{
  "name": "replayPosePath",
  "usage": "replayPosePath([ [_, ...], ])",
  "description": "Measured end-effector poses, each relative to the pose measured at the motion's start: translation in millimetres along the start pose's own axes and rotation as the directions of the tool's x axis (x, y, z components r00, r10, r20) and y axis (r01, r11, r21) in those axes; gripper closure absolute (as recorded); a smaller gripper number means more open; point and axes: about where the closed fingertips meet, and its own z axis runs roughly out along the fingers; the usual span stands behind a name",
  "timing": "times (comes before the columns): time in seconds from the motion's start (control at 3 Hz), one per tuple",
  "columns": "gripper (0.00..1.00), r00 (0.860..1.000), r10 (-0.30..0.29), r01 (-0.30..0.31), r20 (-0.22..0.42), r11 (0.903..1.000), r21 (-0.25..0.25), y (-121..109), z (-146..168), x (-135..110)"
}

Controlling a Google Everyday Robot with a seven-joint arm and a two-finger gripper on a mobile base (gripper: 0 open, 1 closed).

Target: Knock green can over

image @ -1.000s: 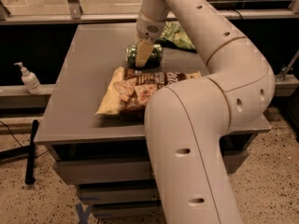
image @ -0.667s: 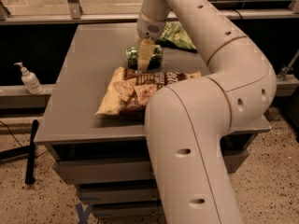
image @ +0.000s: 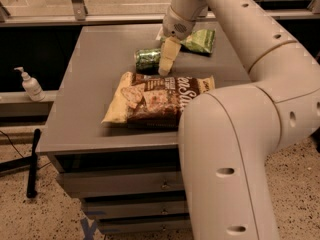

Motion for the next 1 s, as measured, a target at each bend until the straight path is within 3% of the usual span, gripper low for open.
replayPosePath([
  [0.33, 0.00, 0.981, 0.118, -0.129, 0.153, 0.9894, 0.065, 5, -31, 28],
  [0.67, 0.00, 0.922, 0.194, -0.246, 0.336, 0.9623, 0.117, 20, -56, 60],
  [1.0, 0.00, 0.837, 0.191, -0.300, 0.512, 0.9441, 0.138, 48, -68, 68],
])
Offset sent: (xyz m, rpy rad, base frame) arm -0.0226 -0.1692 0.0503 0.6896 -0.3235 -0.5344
